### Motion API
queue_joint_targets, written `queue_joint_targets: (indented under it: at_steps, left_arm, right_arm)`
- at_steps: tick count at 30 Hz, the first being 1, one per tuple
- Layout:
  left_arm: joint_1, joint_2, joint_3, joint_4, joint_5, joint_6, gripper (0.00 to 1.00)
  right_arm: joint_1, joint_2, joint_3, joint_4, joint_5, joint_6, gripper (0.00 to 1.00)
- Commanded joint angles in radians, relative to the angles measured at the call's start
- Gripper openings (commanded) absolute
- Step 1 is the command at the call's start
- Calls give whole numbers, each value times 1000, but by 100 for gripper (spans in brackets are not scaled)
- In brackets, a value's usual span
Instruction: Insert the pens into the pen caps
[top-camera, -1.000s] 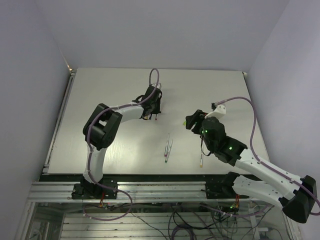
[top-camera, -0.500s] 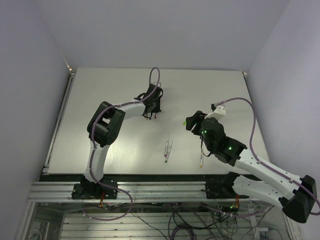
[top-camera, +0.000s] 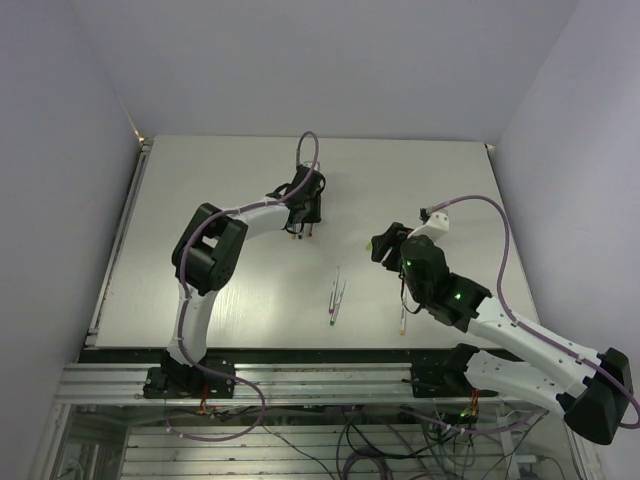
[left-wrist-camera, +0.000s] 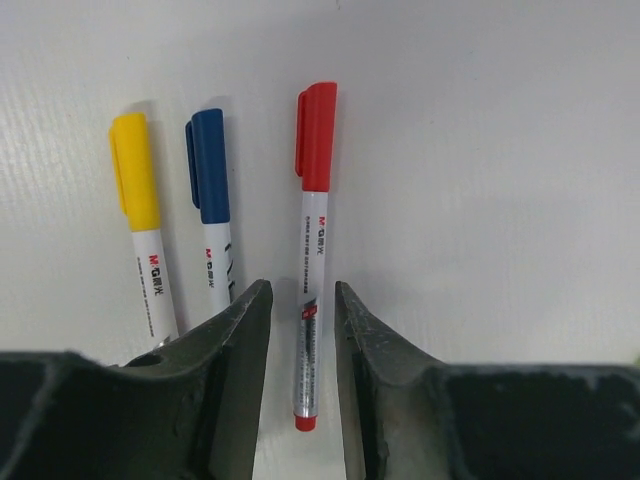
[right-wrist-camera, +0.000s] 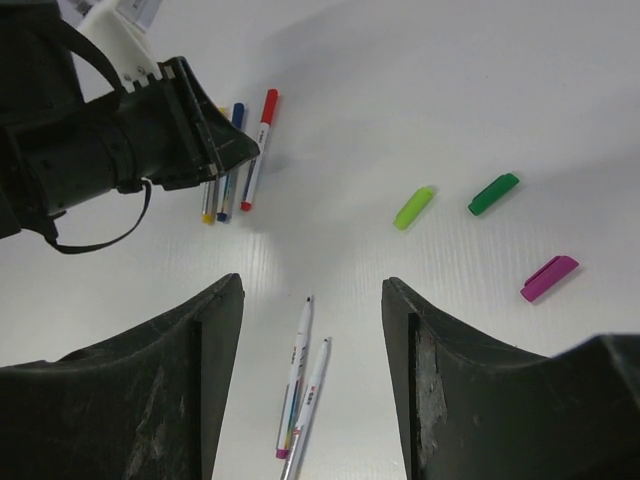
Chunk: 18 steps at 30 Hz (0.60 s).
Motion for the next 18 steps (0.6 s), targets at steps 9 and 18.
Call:
queue_joint_targets:
  at_steps: [9, 18]
  left_arm:
    - [-1, -259, -88, 45, 105, 11, 40]
    - [-107, -521, -406, 99, 113, 2, 39]
  right_arm:
    - [-6, 31, 68, -52, 147, 12, 56]
    - [-221, 74, 49, -120, -2, 74, 48]
